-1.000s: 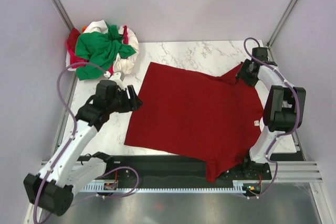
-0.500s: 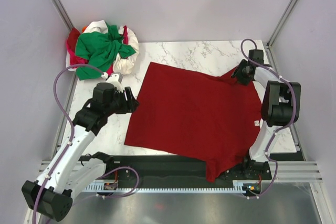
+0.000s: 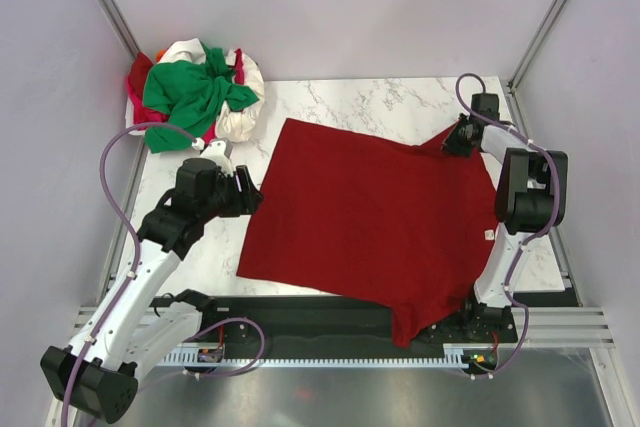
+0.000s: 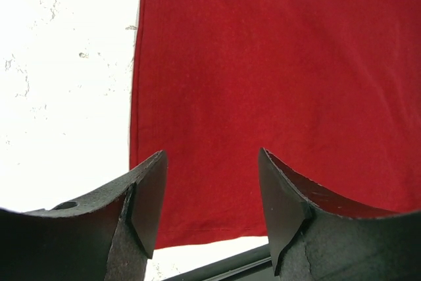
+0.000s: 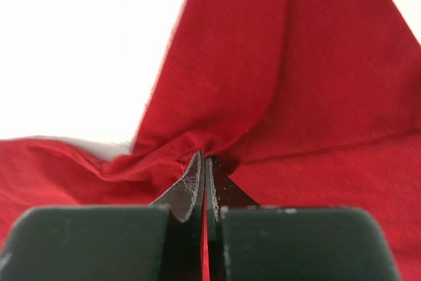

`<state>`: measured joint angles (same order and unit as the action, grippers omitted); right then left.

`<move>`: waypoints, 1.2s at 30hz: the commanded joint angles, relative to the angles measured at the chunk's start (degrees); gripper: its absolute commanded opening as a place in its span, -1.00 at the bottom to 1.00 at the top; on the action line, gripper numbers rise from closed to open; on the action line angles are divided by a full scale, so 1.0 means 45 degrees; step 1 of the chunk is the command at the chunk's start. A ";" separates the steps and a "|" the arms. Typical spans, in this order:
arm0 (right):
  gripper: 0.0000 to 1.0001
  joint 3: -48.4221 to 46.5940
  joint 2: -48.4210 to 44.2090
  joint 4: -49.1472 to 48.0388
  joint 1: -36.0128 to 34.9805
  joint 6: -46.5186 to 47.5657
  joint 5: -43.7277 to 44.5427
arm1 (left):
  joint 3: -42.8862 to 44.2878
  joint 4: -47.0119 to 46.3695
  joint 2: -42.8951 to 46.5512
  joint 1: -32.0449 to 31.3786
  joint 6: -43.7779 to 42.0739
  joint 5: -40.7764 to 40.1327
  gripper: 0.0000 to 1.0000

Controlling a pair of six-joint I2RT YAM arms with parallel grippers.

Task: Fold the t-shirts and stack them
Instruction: Flatten the tshirt out

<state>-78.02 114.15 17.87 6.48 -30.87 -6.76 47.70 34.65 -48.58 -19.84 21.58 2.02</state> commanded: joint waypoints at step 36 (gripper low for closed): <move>0.57 -0.2857 0.0296 0.1263 -0.0893 0.1470 0.2246 | -0.0502 -0.2540 -0.3303 -0.1158 0.2526 0.1501 0.25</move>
<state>-93.06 110.74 22.68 1.30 -24.99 7.03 46.65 30.83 -60.38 -23.77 27.46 4.80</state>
